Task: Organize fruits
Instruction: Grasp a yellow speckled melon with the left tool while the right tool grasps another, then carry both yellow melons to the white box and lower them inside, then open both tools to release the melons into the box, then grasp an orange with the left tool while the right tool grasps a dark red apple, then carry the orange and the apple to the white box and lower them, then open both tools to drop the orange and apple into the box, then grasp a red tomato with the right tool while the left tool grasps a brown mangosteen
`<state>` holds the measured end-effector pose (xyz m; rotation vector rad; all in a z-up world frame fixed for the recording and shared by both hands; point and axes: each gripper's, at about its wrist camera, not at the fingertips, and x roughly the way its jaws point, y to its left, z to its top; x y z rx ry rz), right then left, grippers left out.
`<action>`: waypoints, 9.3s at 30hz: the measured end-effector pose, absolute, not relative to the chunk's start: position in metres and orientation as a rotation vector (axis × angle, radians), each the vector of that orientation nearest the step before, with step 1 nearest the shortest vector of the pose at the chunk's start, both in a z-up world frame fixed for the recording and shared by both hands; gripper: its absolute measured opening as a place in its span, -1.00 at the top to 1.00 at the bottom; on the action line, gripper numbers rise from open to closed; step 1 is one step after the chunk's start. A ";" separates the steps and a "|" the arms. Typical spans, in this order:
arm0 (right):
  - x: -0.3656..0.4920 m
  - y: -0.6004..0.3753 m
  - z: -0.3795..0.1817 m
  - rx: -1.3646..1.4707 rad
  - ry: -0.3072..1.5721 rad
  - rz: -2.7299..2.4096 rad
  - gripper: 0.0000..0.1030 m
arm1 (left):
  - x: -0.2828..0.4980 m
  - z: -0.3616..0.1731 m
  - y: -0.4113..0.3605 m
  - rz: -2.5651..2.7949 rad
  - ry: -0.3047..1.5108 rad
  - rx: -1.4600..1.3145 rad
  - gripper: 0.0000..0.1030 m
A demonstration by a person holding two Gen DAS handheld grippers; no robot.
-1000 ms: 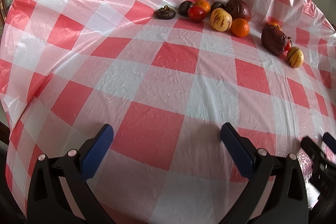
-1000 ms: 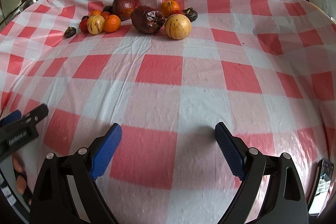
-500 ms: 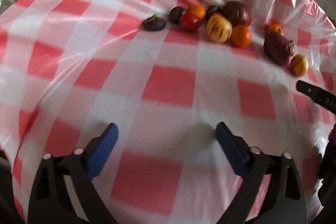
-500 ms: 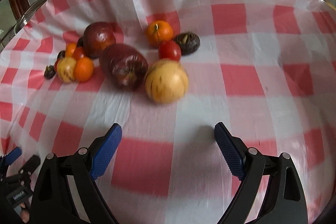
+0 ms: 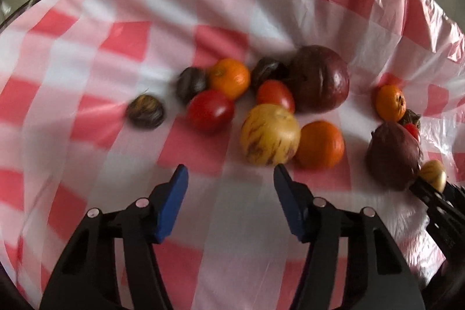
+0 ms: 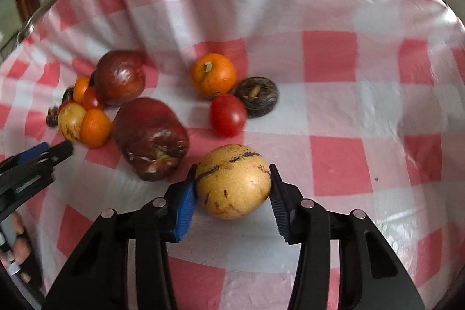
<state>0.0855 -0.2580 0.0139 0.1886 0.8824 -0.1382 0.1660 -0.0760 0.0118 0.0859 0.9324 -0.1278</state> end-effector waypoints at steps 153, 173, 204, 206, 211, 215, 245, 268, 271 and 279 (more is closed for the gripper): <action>0.083 -0.309 0.032 0.565 0.585 0.026 -0.14 | 0.136 0.020 -0.070 -0.146 0.796 -0.146 0.25; -0.056 -0.164 0.046 0.444 0.708 0.160 -0.14 | -0.057 0.043 0.058 0.072 0.734 -0.136 0.25; -0.228 0.079 0.052 -0.083 0.759 0.709 -0.14 | -0.286 0.025 0.261 0.303 0.761 -0.139 0.24; -0.237 0.094 0.048 -0.116 0.766 0.749 -0.14 | -0.300 0.019 0.272 0.322 0.773 -0.148 0.24; -0.267 0.133 0.039 -0.224 0.762 0.854 -0.14 | -0.332 0.002 0.295 0.363 0.803 -0.178 0.24; -0.291 0.161 0.029 -0.313 0.766 0.936 -0.14 | -0.349 -0.016 0.309 0.390 0.835 -0.214 0.24; -0.339 0.273 -0.131 -0.820 1.087 1.161 -0.35 | -0.356 -0.137 0.378 0.594 1.245 -0.246 -0.30; -0.139 -0.068 0.098 -0.024 0.560 0.389 -0.68 | -0.093 0.102 0.089 0.113 0.660 -0.122 -0.97; -0.087 -0.156 0.082 0.186 0.640 0.141 -0.68 | -0.037 0.082 0.040 0.023 0.702 -0.193 -0.97; 0.006 -0.270 0.038 0.343 0.744 -0.198 -0.68 | 0.042 0.043 -0.042 -0.085 0.676 -0.371 -0.97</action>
